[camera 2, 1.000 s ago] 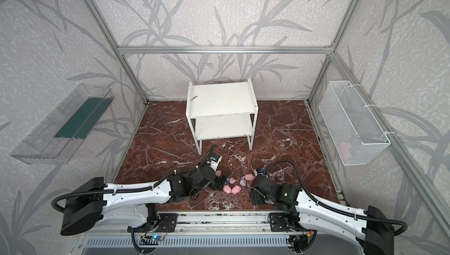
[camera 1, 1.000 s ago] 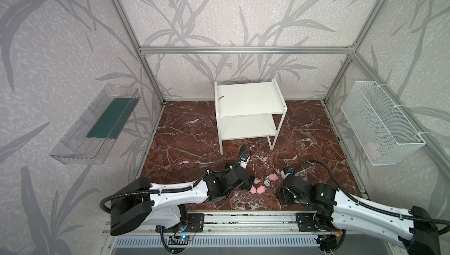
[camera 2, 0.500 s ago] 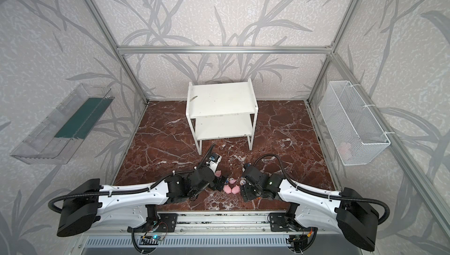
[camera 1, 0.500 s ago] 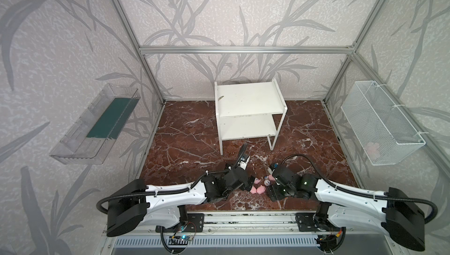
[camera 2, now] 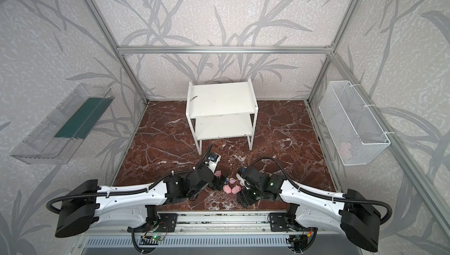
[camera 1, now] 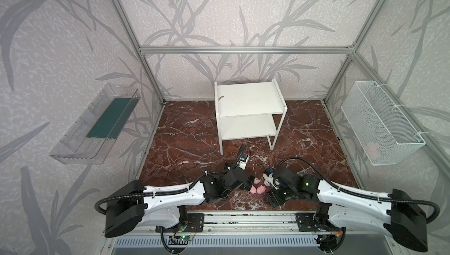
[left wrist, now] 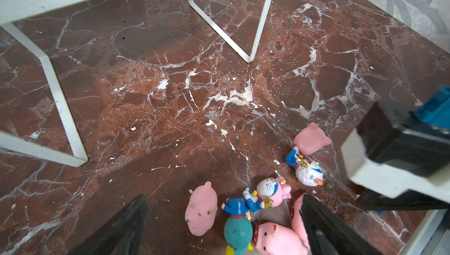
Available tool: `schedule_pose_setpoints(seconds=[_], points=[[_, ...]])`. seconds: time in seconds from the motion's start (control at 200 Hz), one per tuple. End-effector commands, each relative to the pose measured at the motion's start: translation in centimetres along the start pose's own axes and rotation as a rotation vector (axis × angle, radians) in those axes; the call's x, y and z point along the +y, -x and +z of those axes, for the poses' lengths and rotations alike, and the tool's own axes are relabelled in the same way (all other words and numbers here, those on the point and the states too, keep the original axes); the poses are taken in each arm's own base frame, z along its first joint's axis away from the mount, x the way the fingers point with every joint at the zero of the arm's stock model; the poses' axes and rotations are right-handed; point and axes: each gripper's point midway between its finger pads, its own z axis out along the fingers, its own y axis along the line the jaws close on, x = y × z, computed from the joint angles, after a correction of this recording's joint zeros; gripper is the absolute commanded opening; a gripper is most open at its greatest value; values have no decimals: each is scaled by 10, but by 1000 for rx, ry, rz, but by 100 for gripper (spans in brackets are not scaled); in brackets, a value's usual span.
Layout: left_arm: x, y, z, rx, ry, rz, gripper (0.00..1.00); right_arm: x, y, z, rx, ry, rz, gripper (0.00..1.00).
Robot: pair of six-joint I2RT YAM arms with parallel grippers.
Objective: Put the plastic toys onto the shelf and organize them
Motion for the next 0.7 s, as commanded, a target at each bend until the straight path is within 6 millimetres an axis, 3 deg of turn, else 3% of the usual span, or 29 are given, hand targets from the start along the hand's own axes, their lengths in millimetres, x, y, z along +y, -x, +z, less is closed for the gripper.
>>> schedule_pose_setpoints(seconds=[0.0,0.14,0.26,0.43,0.605,0.695], points=[[-4,4,3,-9,0,11,99,-4,-25,-7,46,13,38,72],[-7,4,6,-4,-5,17,99,-6,-30,-15,21,17,72,71],[-9,5,7,-5,-9,22,99,-11,-21,-33,-65,-19,81,71],[-10,6,6,-8,-12,28,99,-37,-12,-52,-208,-130,216,71],[-10,6,3,-14,-15,29,99,-59,-27,-39,-175,-212,334,71],[-9,5,2,-17,-13,31,99,-58,-28,-28,-165,-190,356,71]])
